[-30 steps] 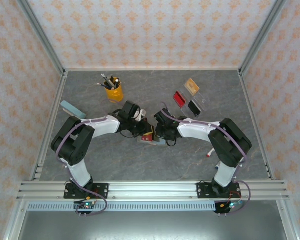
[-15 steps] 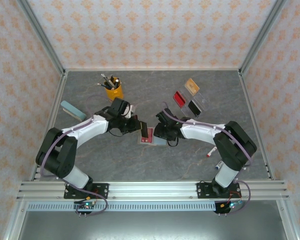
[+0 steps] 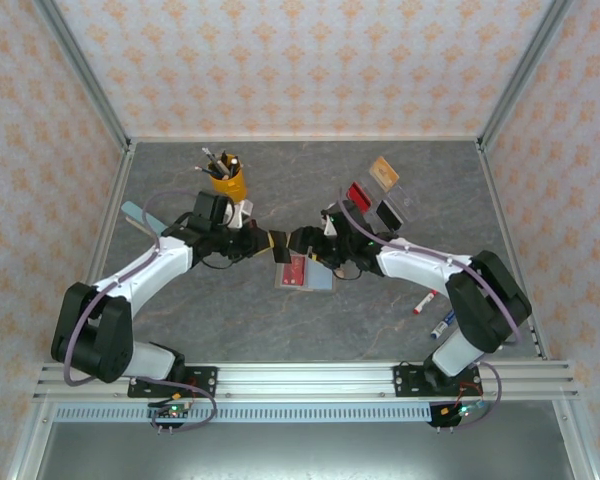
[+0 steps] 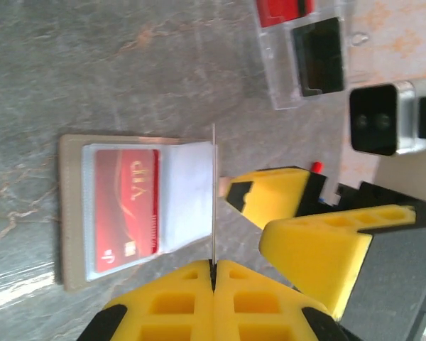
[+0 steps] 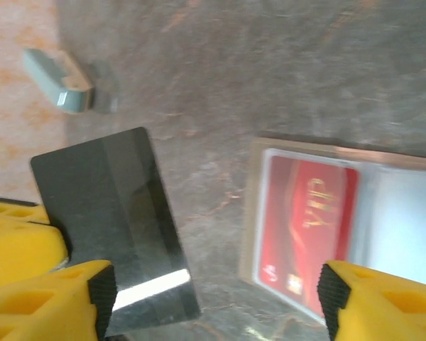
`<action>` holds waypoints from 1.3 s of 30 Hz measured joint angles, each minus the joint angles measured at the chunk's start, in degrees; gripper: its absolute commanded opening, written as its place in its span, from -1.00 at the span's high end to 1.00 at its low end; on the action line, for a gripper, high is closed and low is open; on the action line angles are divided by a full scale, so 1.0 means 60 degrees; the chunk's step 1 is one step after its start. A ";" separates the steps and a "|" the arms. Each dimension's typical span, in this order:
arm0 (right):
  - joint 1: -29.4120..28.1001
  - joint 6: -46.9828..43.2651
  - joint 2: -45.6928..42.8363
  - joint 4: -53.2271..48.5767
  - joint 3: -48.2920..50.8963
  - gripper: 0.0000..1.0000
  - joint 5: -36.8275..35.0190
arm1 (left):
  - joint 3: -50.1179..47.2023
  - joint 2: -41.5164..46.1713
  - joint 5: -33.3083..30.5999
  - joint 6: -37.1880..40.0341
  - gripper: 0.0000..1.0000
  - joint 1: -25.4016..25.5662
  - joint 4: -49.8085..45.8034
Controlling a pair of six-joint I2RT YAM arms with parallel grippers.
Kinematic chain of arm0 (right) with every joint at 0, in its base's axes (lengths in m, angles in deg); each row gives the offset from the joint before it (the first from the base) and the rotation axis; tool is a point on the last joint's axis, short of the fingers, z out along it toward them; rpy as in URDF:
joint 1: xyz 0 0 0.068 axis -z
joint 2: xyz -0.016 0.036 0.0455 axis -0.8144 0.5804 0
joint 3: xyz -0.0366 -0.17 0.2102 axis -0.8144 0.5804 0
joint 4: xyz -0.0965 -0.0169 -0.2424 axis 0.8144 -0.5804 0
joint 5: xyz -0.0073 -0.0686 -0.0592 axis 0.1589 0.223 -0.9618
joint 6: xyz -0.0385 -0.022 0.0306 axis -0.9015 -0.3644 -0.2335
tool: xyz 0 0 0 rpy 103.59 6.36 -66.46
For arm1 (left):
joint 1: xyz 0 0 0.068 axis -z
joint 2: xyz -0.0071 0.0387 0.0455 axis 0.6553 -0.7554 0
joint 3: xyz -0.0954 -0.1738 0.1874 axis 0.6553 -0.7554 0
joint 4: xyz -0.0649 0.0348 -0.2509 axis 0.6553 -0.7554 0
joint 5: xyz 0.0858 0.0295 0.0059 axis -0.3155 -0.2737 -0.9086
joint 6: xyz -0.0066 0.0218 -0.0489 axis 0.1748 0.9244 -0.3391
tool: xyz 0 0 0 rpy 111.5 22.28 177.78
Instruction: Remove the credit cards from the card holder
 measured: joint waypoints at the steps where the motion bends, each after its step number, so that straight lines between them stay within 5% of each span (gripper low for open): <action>1: 0.0069 0.0069 0.0026 0.0222 -0.0007 -0.58 0.0233 | -0.0015 0.0084 0.0215 -0.0127 1.00 -0.0051 0.0153; 11: 0.0219 0.0882 0.0415 0.1632 -0.0168 -0.25 0.1825 | -0.0557 0.0342 0.1140 -0.1009 1.00 -0.0208 0.1545; 24: 0.0499 0.1147 -0.0616 0.2120 0.0208 0.93 0.2539 | -0.0874 0.0670 0.1315 -0.1457 1.00 -0.0219 0.1953; 31: 0.0484 -0.0914 -0.1344 -0.0805 -0.0466 1.00 0.1417 | -0.0175 0.1093 0.0310 -0.0382 -0.05 -0.0211 -0.0477; 39: 0.0484 -0.4612 -0.2747 -0.4492 -0.1934 1.00 -0.2892 | 0.0823 0.1825 -0.2528 0.1515 -0.94 -0.0211 -0.3475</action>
